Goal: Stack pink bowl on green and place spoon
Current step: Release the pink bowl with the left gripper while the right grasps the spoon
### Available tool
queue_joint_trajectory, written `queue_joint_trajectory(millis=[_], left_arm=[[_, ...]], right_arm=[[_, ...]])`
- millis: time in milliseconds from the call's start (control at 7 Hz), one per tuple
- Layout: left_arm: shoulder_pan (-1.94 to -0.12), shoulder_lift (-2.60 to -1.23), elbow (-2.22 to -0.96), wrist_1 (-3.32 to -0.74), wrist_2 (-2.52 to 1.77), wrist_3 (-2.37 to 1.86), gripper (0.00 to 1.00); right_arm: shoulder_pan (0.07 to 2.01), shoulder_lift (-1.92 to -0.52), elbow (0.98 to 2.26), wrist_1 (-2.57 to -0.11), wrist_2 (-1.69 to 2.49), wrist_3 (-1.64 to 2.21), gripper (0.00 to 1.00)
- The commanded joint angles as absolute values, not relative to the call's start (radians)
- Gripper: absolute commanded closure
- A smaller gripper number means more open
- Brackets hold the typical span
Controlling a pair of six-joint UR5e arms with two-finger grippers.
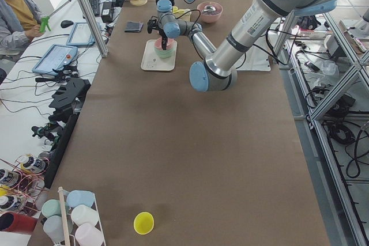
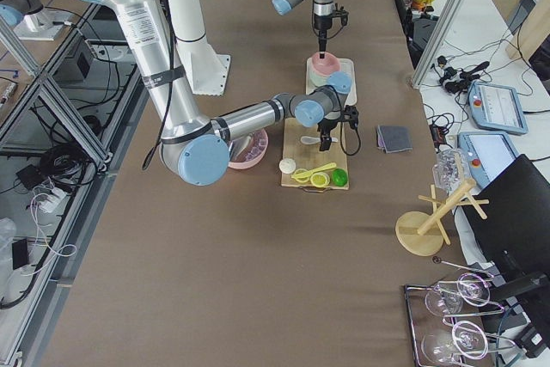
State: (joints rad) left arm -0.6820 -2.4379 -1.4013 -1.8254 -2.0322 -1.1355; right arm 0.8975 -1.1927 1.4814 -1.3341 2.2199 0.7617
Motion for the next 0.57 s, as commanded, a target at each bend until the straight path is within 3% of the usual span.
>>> queue_joint_trajectory(millis=[0, 143, 429], left_arm=[[-0.689, -2.415, -1.449, -1.824, -2.028, -1.135, 0.03], [-0.690, -2.372, -1.492, -1.824, -2.029, -1.135, 0.03], [-0.696, -2.320, -1.549, -1.824, -2.033, -1.135, 0.03]], right_arm=[[0.894, -1.186, 1.462, -1.335, 2.223, 0.765, 0.75], [0.894, -1.171, 1.462, -1.336, 2.227, 0.775, 1.00], [0.894, -1.144, 1.457, -1.336, 2.230, 0.785, 1.00]])
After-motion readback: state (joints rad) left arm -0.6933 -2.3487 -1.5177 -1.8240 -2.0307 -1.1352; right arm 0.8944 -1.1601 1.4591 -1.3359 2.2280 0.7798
